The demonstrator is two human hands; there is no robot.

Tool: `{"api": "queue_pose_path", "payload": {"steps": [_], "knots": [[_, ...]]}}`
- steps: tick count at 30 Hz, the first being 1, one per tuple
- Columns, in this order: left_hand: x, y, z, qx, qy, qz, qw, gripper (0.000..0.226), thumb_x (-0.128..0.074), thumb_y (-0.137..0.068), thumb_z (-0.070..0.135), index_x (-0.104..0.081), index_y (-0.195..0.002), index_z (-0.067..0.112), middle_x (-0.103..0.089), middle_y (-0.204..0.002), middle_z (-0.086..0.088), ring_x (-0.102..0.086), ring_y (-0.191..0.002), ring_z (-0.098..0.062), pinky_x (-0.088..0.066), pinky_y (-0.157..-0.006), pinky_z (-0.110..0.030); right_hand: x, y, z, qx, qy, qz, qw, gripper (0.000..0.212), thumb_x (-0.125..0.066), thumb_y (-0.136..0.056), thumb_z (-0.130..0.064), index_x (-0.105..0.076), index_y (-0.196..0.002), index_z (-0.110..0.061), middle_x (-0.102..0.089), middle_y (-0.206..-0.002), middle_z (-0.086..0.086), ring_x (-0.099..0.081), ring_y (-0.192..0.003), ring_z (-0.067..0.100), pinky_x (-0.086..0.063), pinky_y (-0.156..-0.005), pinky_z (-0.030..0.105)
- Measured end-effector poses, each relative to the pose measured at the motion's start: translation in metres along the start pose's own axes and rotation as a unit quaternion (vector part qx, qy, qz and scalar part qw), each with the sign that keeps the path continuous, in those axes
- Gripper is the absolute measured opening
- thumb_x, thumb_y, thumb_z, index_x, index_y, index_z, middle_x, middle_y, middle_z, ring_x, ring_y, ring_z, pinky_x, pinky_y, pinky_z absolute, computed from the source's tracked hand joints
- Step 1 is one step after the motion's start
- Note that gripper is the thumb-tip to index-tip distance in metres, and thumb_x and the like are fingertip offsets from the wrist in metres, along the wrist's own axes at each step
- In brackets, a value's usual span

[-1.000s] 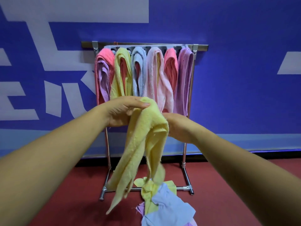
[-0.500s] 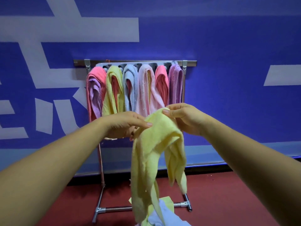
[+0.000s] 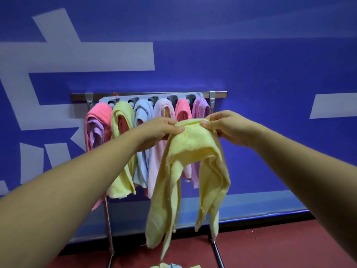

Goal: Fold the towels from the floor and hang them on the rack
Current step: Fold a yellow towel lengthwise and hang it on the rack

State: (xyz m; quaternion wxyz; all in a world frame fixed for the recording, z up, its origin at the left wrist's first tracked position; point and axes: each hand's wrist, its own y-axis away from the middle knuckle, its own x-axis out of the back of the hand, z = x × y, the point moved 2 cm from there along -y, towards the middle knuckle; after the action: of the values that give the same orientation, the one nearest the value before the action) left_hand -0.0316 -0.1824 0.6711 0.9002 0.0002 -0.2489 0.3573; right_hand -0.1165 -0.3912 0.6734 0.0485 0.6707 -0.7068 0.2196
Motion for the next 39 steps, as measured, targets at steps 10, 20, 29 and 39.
{"api": "queue_pose_path", "payload": {"steps": [10,20,29,39], "knots": [[0.067,-0.109,0.021,-0.033,-0.221,0.039,0.974,0.032,-0.078,-0.077,0.044,-0.073,-0.084,0.013,-0.06,-0.077,0.002,-0.052,-0.077,-0.014,-0.037,-0.077,-0.033,0.042,-0.113,-0.017,0.018,0.213,0.15,0.965,0.022,-0.078,-0.085,-0.035,-0.075,-0.086,-0.013,-0.06,-0.071,-0.002,-0.052,-0.065,0.012,-0.045,-0.063,0.027],[0.104,-0.2,0.007,-0.081,-0.377,0.228,0.894,0.029,-0.071,-0.088,0.033,-0.048,-0.099,0.019,-0.059,-0.092,-0.003,-0.051,-0.08,-0.021,-0.037,-0.064,-0.032,0.049,-0.209,-0.008,0.09,0.316,0.322,0.888,0.02,-0.075,-0.082,-0.019,-0.057,-0.088,-0.019,-0.059,-0.086,-0.003,-0.057,-0.082,0.019,-0.041,-0.067,0.028],[0.088,-0.197,-0.011,-0.162,-0.617,0.206,0.742,0.021,-0.057,-0.093,0.033,-0.057,-0.111,0.023,-0.059,-0.111,-0.008,-0.049,-0.106,-0.033,-0.036,-0.09,-0.04,0.028,-0.203,0.026,0.174,0.664,0.273,0.674,0.02,-0.053,-0.088,-0.013,-0.072,-0.083,-0.018,-0.055,-0.098,0.004,-0.044,-0.101,0.032,-0.025,-0.079,0.038],[0.046,-0.17,-0.024,-0.046,-0.592,0.153,0.79,0.045,-0.046,-0.091,0.043,-0.036,-0.122,0.011,-0.058,-0.077,-0.004,-0.053,-0.1,-0.031,-0.022,-0.09,-0.044,0.002,-0.173,0.048,0.038,0.183,0.162,0.969,0.01,-0.052,-0.071,-0.017,-0.055,-0.078,-0.01,-0.05,-0.073,0.005,-0.046,-0.066,0.018,-0.036,-0.059,0.028]]}}
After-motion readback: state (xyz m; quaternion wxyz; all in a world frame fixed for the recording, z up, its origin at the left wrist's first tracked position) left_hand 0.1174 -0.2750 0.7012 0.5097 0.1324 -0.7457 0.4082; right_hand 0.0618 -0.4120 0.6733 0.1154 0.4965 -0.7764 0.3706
